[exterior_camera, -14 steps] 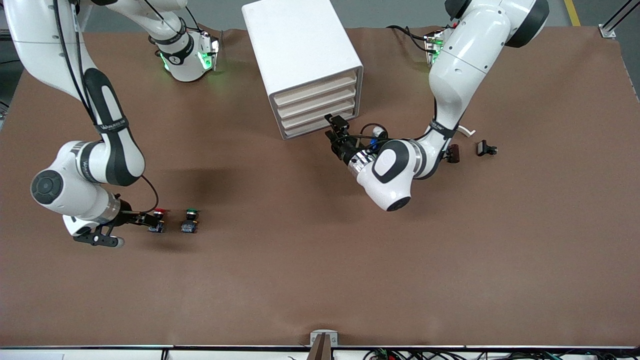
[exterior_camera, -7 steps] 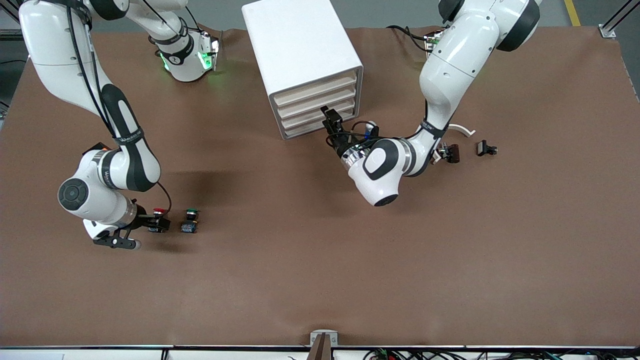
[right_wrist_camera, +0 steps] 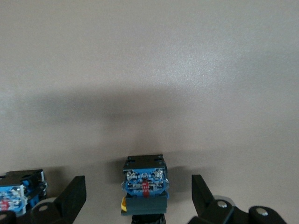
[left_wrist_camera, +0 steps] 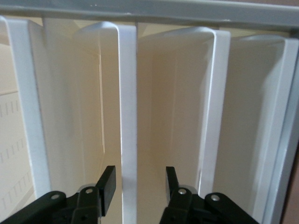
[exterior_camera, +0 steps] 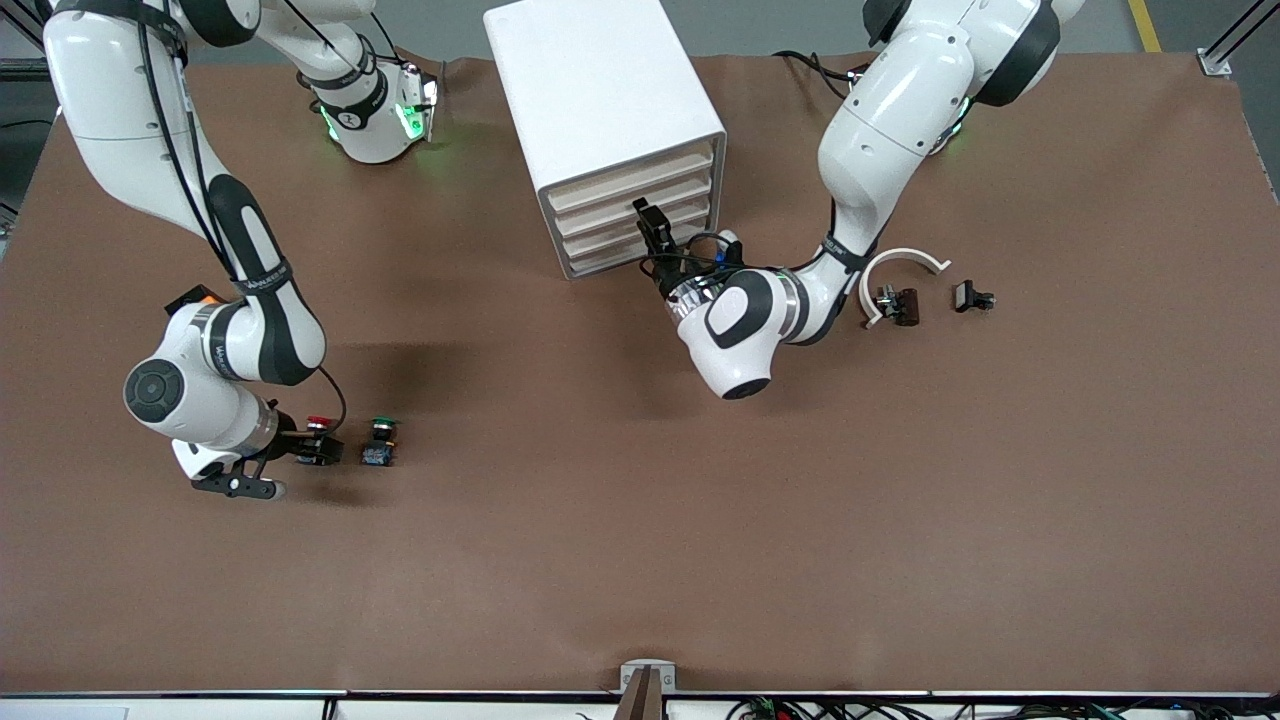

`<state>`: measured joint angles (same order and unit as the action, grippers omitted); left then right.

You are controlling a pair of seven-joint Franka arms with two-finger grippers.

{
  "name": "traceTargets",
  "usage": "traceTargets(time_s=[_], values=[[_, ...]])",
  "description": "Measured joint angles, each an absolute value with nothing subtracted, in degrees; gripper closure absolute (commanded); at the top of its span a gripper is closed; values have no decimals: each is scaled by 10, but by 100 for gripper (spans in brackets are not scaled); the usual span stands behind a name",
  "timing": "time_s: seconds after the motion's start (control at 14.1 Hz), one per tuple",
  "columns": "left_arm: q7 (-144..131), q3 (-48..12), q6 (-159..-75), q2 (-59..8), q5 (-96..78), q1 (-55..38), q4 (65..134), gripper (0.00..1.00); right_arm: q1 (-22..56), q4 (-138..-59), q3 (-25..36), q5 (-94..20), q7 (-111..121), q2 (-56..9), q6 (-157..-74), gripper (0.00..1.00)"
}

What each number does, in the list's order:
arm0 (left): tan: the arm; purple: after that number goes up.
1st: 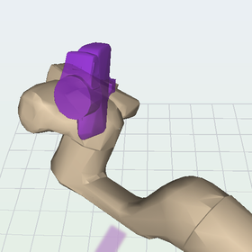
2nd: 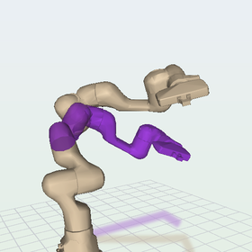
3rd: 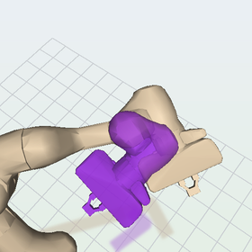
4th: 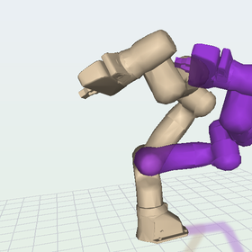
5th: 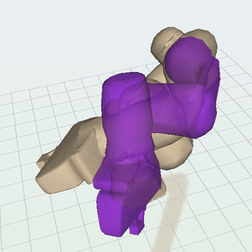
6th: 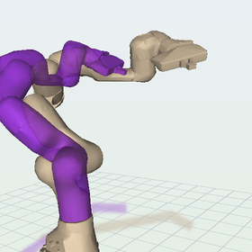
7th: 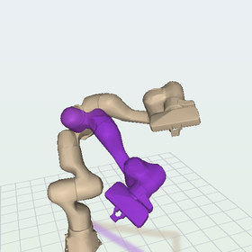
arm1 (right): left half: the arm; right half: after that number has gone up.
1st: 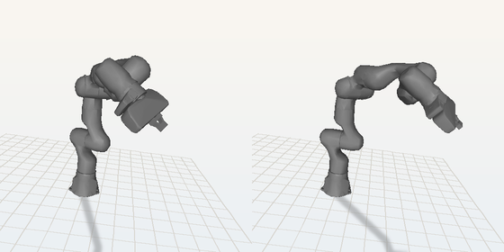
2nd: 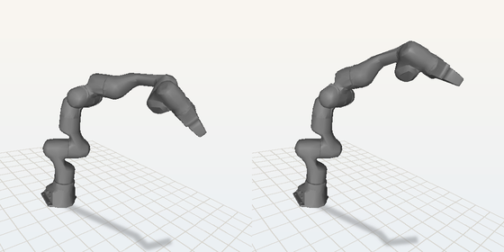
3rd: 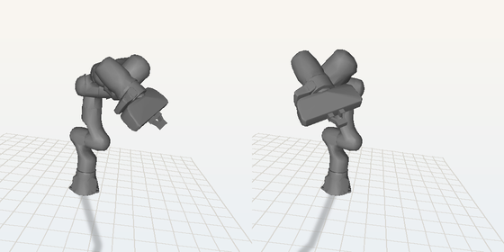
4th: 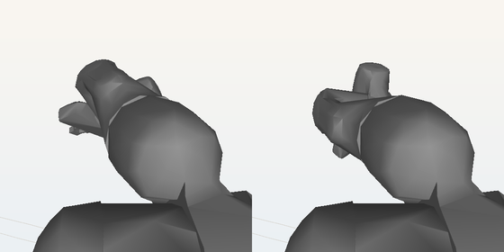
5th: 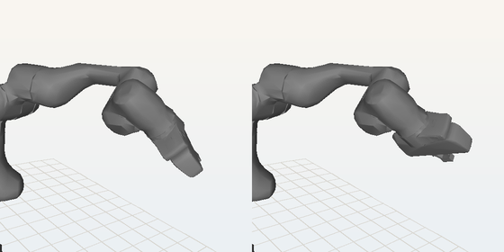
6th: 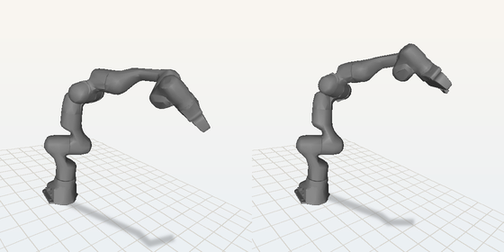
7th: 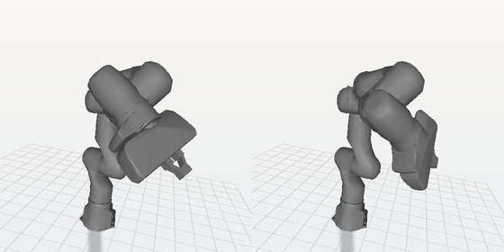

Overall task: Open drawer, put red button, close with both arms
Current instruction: 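Pull the drawer open with the left gripper while the right lifts the button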

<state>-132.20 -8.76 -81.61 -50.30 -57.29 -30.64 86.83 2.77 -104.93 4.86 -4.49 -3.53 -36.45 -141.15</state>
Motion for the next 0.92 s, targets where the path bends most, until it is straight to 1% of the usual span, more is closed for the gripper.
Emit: traceTargets(time_s=[0.07,0.14,0.21,0.28,0.35,0.57,0.92], values=[[-1322,-88,-815,-504,-573,-310,868,63,28,-1049,49,-45,-35,-366,-1412,3],[-1323,-88,-814,-505,-573,-313,868,71,28,-1049,49,-45,-35,-367,-1412,28],[-1325,-88,-814,-506,-573,-317,868,78,28,-1049,49,-45,-35,-368,-1412,65],[-1327,-88,-813,-506,-574,-319,868,86,29,-1049,49,-45,-35,-368,-1411,94],[-1328,-88,-810,-506,-576,-320,868,90,29,-1049,49,-45,-35,-368,-1411,100],[-1329,-88,-802,-506,-579,-319,865,94,31,-1049,49,-45,-35,-368,-1410,100],[-1328,-83,-801,-506,-577,-310,859,94,31,-1047,49,-45,-36,-367,-1410,100]])
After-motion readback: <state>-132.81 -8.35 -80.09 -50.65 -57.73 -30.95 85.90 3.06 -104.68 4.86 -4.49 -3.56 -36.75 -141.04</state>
